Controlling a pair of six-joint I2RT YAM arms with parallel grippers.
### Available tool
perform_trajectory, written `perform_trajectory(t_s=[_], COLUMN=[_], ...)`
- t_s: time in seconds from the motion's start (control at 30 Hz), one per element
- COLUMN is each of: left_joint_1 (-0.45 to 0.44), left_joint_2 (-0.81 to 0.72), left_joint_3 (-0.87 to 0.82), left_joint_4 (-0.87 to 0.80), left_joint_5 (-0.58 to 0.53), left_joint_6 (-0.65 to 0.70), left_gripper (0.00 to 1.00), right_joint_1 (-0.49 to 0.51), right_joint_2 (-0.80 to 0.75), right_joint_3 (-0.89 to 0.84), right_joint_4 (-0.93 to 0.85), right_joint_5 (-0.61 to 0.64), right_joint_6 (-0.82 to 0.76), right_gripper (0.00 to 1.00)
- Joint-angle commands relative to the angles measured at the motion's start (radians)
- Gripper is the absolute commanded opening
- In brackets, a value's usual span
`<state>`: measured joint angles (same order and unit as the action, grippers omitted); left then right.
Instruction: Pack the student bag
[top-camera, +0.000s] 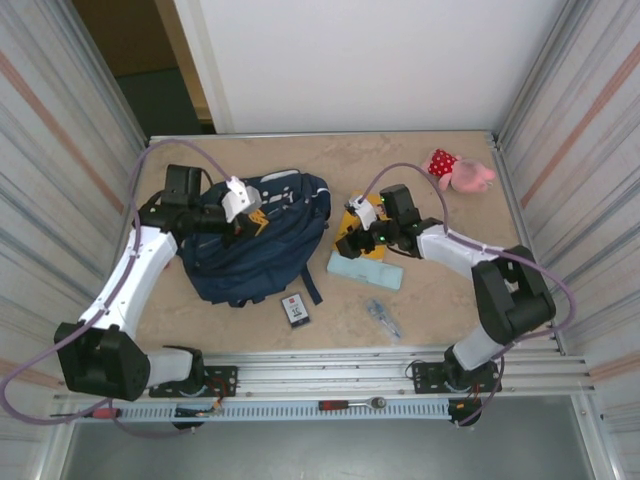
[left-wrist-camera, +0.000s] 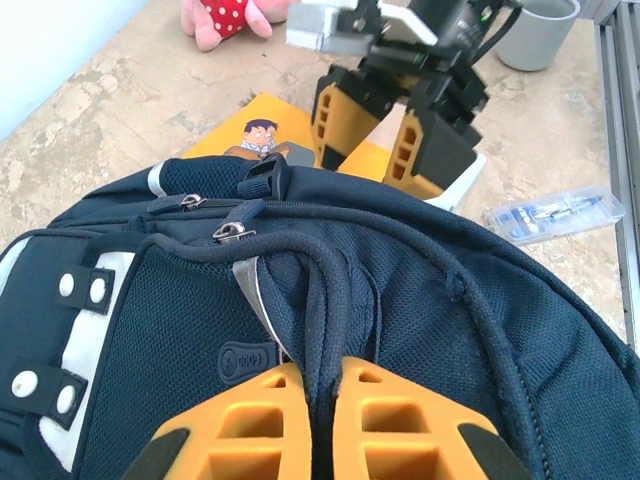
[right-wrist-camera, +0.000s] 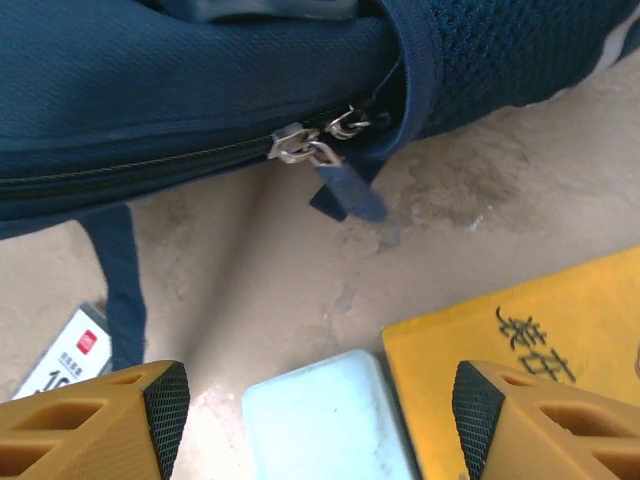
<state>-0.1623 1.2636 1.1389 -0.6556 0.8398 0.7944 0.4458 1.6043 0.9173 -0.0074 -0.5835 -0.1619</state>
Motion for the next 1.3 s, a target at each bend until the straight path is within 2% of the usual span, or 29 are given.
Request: perform_trajectory(t_s=[0.0,0.37,0.47,0.67,0.87,1.03,1.13,1.27], left_joint_1=[0.007,0.009,0.010,0.010,0.009,0.009,0.005,-0.047], left_joint_2=[-0.058,-0.051,-0.050,-0.055,-0.064,-0.075,-0.078,-0.074], left_joint_3=[0.051,0.041,0.029,0.002,-0.020,-0.039,-0.054,-0.064], left_joint_4=[0.028,0.059,0.070,0.090,0.107,0.137,0.171,0.190], left_joint_5=[0.112,0.151,0.150,0.092,0.025,-0.024,-0.129,-0.297], left_joint_6=[0.034,0.017,0.010,0.002,-0.005,-0.029,-0.066,-0.074], left_gripper=[0.00,0.00,0.00,0.00,0.00,0.00,0.00,0.00], right_joint_1=[0.004,0.048,0.046,0.019,0.015,0.016,0.021,0.060], right_joint_2=[0.060,0.186,0.186,0.134,0.094,0.066,0.041,-0.017], right_joint_3=[0.055,0.140,0.144,0.112,0.104,0.096,0.102,0.106], right_joint_4=[0.059,0.093,0.091,0.076,0.026,0.008,-0.044,-0.146], right_joint_5=[-0.084,-0.164,-0.170,-0.203,-0.211,-0.223,-0.225,-0.205], right_joint_6=[-0.097,-0.099,-0.098,-0.095,-0.110,-0.110,-0.113,-0.130], right_gripper=[0.71,0.63,0.53,0.23,0.01,0.00,0.00,0.00])
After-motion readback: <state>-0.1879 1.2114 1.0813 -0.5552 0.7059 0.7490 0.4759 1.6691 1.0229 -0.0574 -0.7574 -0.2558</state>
